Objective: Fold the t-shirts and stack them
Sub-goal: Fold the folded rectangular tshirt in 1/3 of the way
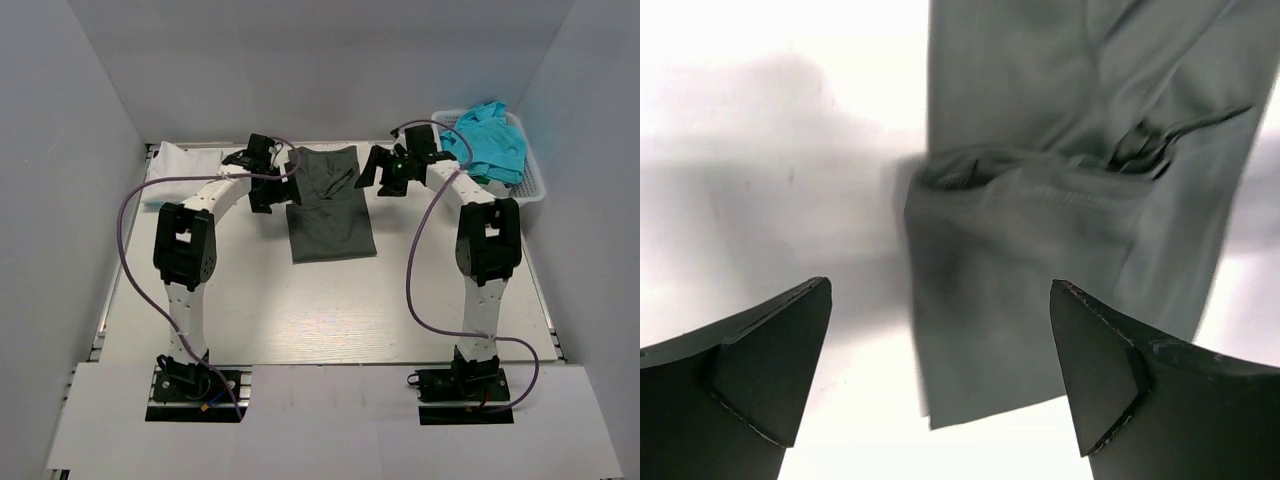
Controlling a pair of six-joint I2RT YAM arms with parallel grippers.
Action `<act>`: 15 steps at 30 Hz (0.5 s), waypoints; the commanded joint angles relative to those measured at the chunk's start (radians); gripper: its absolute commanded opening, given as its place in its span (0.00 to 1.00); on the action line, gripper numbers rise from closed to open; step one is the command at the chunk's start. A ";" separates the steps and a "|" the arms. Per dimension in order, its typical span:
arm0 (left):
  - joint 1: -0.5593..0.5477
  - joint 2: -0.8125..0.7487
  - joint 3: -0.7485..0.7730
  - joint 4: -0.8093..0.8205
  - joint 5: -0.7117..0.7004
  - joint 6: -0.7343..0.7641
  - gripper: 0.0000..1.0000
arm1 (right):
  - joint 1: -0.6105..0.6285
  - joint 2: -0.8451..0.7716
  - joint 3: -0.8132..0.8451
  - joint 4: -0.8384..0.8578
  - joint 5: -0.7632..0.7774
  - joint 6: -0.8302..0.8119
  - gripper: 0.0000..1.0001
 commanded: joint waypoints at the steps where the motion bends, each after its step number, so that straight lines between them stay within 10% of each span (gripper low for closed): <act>1: -0.008 -0.116 -0.092 0.083 -0.050 0.027 1.00 | 0.024 -0.069 -0.060 0.033 0.035 -0.242 0.90; 9: -0.028 -0.133 -0.145 0.152 0.081 0.027 1.00 | 0.056 -0.029 -0.060 -0.038 0.043 -0.319 0.90; 15: -0.070 -0.291 -0.364 0.138 0.043 0.009 1.00 | 0.058 -0.226 -0.360 0.067 0.037 -0.202 0.90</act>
